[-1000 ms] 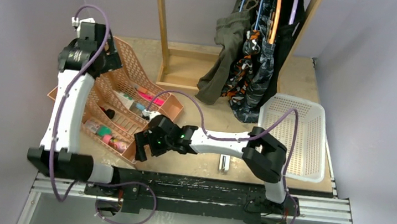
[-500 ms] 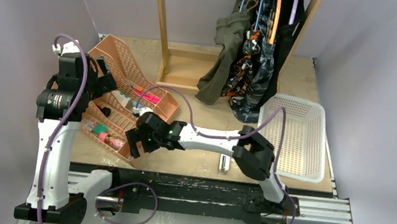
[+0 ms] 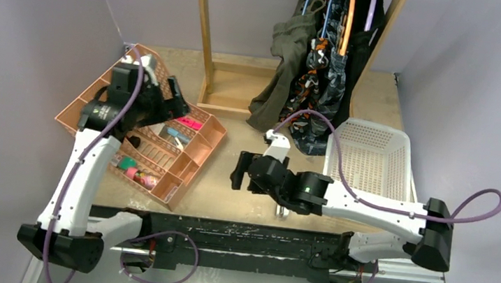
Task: Remove the shorts from the hanger
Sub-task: Move the distractor to the center of the board.
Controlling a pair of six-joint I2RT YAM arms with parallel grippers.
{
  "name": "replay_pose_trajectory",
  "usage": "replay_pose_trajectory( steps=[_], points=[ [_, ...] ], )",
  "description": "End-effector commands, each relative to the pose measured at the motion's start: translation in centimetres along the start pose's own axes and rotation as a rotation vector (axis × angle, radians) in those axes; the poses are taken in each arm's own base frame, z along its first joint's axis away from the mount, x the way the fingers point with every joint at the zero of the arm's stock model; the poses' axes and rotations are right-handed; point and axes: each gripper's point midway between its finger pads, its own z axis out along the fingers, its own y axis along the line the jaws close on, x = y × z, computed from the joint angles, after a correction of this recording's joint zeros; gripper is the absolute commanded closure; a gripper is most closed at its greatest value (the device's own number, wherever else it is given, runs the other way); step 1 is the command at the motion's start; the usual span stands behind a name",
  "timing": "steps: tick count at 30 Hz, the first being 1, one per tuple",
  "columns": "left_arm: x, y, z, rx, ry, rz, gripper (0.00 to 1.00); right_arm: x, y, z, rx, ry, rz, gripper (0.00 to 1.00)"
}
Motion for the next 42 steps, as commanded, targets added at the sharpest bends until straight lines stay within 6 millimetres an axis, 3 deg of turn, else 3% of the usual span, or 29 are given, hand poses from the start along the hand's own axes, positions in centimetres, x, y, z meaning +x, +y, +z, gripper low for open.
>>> replay_pose_trajectory(
  steps=[1,3,7,11,15,18,24,29,33,42],
  points=[
    [1.7,-7.2,2.0,0.178,0.003,0.050,0.02,-2.5,-5.3,-2.8,0.221,-0.140,0.193,0.00],
    [4.1,-9.1,3.7,0.181,0.037,0.089,0.02,-2.9,-7.3,-4.3,0.262,-0.165,0.234,0.00],
    [9.1,-12.2,7.8,0.176,0.141,0.155,0.02,-4.9,-8.4,-6.5,0.243,-0.245,0.256,0.01],
    [11.4,-12.1,11.9,0.082,0.149,0.168,0.02,-6.2,-8.4,-7.9,0.201,-0.275,0.245,0.01],
    [14.3,-12.3,16.3,0.059,0.212,0.199,0.03,-5.7,-8.8,-8.6,0.199,-0.245,0.251,0.01],
    [16.1,-11.2,19.2,-0.022,0.286,0.287,0.04,-5.1,-9.2,-8.6,0.204,-0.227,0.260,0.01],
    [14.8,-7.4,23.0,-0.277,0.273,0.398,0.05,-4.4,-10.1,-9.0,0.230,-0.206,0.294,0.01],
    [13.4,-3.6,23.9,-0.325,0.326,0.361,0.04,-4.4,-10.3,-9.4,0.219,-0.201,0.306,0.01],
    [11.1,-0.5,23.9,-0.331,0.334,0.301,0.04,-3.9,-10.3,-9.7,0.202,-0.175,0.307,0.01],
    [10.5,-1.9,23.0,-0.240,0.367,0.313,0.04,-4.1,-9.9,-10.0,0.168,-0.170,0.298,0.01]
  ],
)
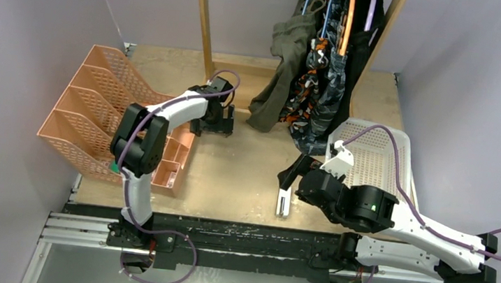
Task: Remove the shorts from the hanger
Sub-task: Move the distractor to the center of the board.
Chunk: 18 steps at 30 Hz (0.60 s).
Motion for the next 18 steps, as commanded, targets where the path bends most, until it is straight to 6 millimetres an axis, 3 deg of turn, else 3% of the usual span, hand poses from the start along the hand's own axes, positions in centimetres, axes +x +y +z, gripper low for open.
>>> replay_pose_trajectory(
  steps=[1,5,8,10,12,18],
  points=[
    [-0.9,-1.6,-3.4,0.095,-0.045,0.035,0.04,-0.4,0.1,-0.1,-0.008,-0.015,0.007,0.00],
    [-0.1,-4.3,-7.8,0.194,-0.114,0.050,0.05,0.4,0.1,0.4,-0.007,0.001,-0.007,0.01],
    [2.4,-5.8,-9.8,0.209,-0.140,0.072,0.05,0.8,0.5,0.8,-0.014,0.010,-0.021,0.01],
    [4.4,-6.1,-10.1,0.209,-0.158,0.065,0.04,0.9,1.0,1.0,-0.022,0.011,-0.033,0.01],
    [6.0,-5.0,-9.6,0.195,-0.165,0.017,0.04,0.9,1.4,1.2,-0.024,0.007,-0.042,0.01],
    [8.7,1.4,-7.5,-0.050,-0.178,0.011,0.00,0.3,2.9,1.2,-0.040,-0.007,-0.077,0.01]
  ],
)
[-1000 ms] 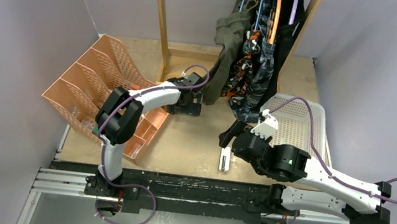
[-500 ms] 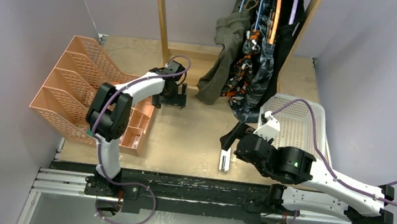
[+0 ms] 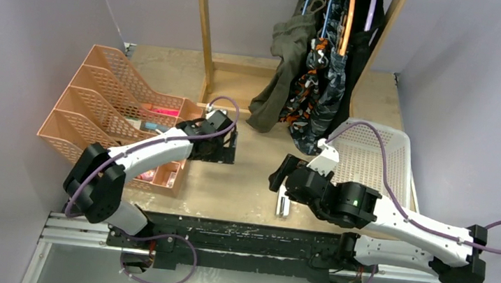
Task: Remove the shorts from the hanger
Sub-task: Move the distractor to the center of the board.
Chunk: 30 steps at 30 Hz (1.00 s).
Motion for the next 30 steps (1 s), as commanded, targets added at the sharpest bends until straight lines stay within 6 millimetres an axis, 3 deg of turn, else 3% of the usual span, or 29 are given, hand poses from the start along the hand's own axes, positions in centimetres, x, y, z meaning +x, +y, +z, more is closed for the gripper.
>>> replay_pose_trajectory(
  steps=[1,6,13,19,23,30],
  points=[
    [0.2,5.7,0.7,-0.261,-0.052,-0.019,0.00,-1.9,2.3,-0.7,-0.053,-0.047,0.003,0.01],
    [-0.7,9.4,0.7,-0.346,-0.046,-0.048,0.00,-2.1,2.2,-0.7,-0.053,-0.055,0.007,0.01],
    [-2.0,12.2,0.5,-0.398,-0.003,-0.056,0.00,-2.2,1.8,-1.1,-0.061,-0.057,0.020,0.01],
    [-2.2,11.2,0.9,-0.344,0.012,-0.062,0.00,-2.4,1.4,-1.1,-0.066,-0.072,0.026,0.01],
    [-2.7,12.1,0.4,-0.396,-0.016,-0.084,0.00,-2.3,1.0,-0.8,-0.049,-0.079,-0.028,0.00],
    [-2.3,13.3,0.3,-0.435,-0.015,-0.133,0.00,-0.2,-2.3,1.2,0.084,-0.029,-0.095,0.00]
  ],
)
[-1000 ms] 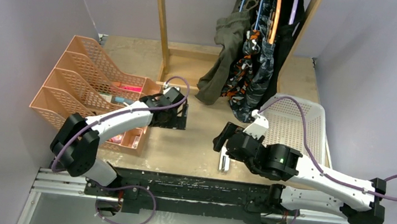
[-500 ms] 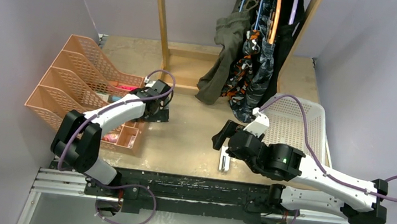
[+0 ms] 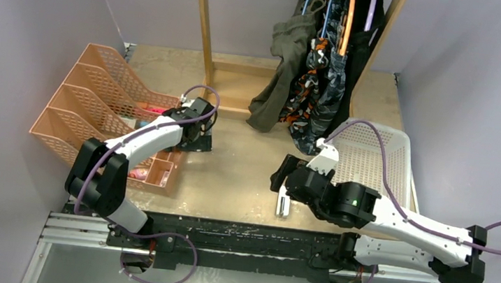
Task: Remove the shorts from the hanger
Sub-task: Move the distractor to the center of the board.
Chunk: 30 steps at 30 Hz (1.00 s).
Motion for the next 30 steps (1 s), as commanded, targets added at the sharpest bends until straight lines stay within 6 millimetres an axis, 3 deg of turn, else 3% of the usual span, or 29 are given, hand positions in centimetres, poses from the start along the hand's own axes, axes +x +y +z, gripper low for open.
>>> replay_pose_trajectory(
  steps=[1,7,9,12,15,19,24,27,30],
  points=[
    [-1.1,2.2,-0.1,-0.086,-0.041,-0.053,0.00,1.3,-2.0,1.7,0.057,0.031,-0.065,0.00],
    [-0.9,0.7,-0.7,0.011,-0.031,-0.083,0.00,3.8,-0.8,4.2,-0.052,0.172,-0.044,0.00],
    [-1.3,-0.9,-1.7,0.119,-0.043,-0.101,0.00,5.3,-0.2,5.2,-0.099,0.219,-0.068,0.00],
    [-1.8,-5.7,-5.5,0.453,-0.065,-0.126,0.00,7.8,-0.6,6.7,-0.052,0.309,-0.060,0.01],
    [-2.7,-7.2,-9.6,0.603,-0.124,-0.144,0.00,8.4,-1.6,8.0,0.041,0.312,-0.067,0.00],
    [-3.7,-4.4,-12.9,0.569,-0.217,-0.177,0.00,8.2,-3.9,8.3,0.196,0.290,-0.092,0.00],
    [-3.9,-0.4,-15.6,0.498,-0.319,-0.243,0.00,8.3,-4.8,8.2,0.246,0.300,-0.157,0.00],
    [-3.4,0.6,-16.8,0.509,-0.339,-0.259,0.00,9.9,-6.3,8.3,0.288,0.350,-0.168,0.00],
    [-3.3,1.5,-17.9,0.521,-0.370,-0.286,0.00,11.1,-5.5,9.8,0.208,0.366,-0.206,0.00]
  ],
)
